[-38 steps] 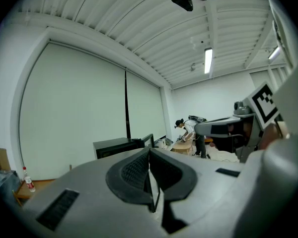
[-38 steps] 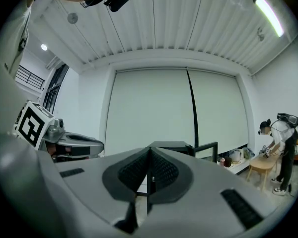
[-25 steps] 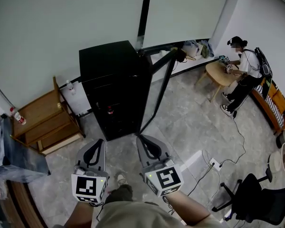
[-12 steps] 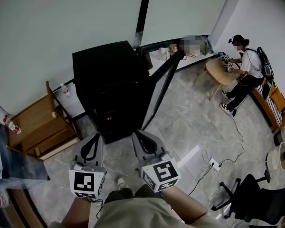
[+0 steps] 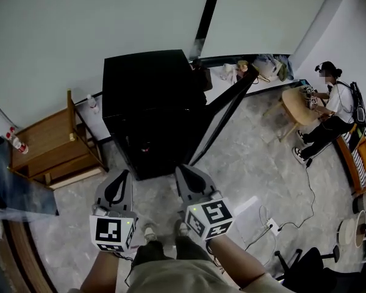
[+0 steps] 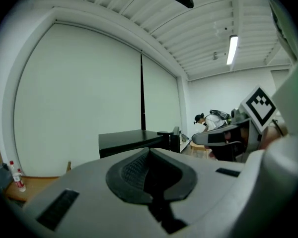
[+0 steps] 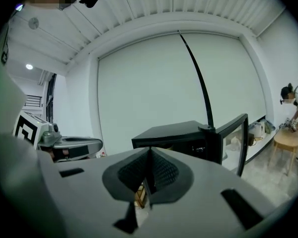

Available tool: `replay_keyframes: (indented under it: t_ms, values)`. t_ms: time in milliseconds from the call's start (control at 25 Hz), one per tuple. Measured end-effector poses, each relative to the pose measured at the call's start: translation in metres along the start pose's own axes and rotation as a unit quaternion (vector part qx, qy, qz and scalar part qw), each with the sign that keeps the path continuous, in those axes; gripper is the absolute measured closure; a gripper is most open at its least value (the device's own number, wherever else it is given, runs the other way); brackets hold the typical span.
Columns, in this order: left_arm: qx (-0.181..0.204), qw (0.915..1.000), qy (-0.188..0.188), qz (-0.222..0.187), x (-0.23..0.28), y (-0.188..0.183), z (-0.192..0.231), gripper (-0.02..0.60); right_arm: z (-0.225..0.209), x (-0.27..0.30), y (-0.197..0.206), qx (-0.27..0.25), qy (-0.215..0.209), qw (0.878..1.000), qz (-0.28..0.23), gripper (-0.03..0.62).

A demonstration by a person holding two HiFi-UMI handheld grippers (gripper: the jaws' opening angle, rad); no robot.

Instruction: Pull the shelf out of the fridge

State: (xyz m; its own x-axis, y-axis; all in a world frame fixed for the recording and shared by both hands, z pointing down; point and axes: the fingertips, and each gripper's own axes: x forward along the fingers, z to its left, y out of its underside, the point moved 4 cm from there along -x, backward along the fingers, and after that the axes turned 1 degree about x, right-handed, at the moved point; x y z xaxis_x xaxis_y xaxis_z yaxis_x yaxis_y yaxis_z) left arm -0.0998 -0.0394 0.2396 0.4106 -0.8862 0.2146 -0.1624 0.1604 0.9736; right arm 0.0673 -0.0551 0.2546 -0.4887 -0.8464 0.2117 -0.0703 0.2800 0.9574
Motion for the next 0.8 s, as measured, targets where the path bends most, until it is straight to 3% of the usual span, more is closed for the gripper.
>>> replay_keyframes:
  t_ms: [320,800]
  values:
    - [-0.102,0.9943,-0.031,-0.008,0.033,0.027,0.009,0.575,-0.026,0.036,0.014,0.051,-0.033,0.998,-0.003,0.597]
    - [-0.118,0.9903,-0.073,-0.007,0.080,0.088,0.018,0.575,-0.065,0.100,0.079,0.071,-0.052,0.996,0.025,0.583]
